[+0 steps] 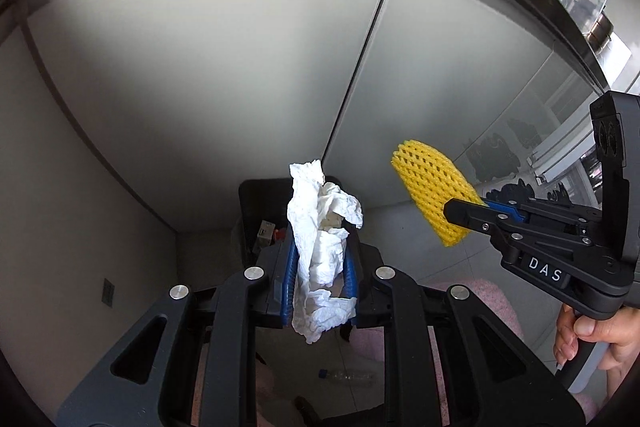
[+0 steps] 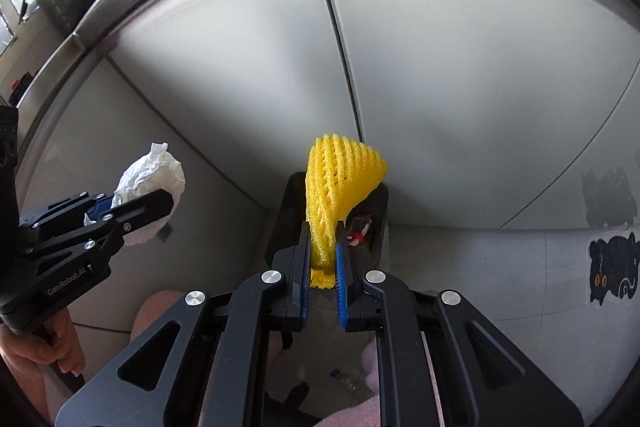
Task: Collect trash
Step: 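Carry the tissue and foam net down over the black bin, then open both tools to drop the tissue and foam net into the bin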
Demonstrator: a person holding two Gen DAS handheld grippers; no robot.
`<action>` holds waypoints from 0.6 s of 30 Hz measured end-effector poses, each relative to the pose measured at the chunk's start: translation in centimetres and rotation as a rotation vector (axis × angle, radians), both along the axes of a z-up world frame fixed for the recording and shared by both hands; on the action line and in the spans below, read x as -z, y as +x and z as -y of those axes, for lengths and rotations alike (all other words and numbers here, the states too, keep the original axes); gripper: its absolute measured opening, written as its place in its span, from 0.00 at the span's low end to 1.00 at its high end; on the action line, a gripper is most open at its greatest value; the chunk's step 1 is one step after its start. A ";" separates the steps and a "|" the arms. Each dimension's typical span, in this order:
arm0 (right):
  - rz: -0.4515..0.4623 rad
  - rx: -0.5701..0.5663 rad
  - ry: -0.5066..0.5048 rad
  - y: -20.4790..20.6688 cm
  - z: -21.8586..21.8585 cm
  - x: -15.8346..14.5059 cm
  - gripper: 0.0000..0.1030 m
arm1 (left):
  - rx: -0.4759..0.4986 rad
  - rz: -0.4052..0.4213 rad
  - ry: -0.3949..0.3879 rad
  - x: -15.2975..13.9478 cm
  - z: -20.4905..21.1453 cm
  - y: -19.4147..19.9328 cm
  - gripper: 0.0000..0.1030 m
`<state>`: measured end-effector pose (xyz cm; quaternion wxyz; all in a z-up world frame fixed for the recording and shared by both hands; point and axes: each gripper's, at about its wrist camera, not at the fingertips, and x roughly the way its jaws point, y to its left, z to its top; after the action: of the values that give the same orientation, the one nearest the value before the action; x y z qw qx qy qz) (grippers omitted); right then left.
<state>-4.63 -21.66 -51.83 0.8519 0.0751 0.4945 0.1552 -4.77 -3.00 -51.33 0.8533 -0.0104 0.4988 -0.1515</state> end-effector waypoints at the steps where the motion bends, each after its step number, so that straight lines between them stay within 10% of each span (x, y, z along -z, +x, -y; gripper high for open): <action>1: -0.020 0.001 0.008 0.4 -0.2 1.0 0.11 | -0.002 -0.018 0.002 1.0 0.0 0.4 0.18; 18: -0.291 0.032 0.078 8.2 -3.0 12.4 0.11 | -0.001 -0.286 0.031 14.2 -0.1 6.5 0.18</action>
<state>3.56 -18.68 -64.21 0.7700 0.1378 0.6051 0.1482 1.77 -2.93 -65.54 0.7735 -0.0192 0.6177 -0.1403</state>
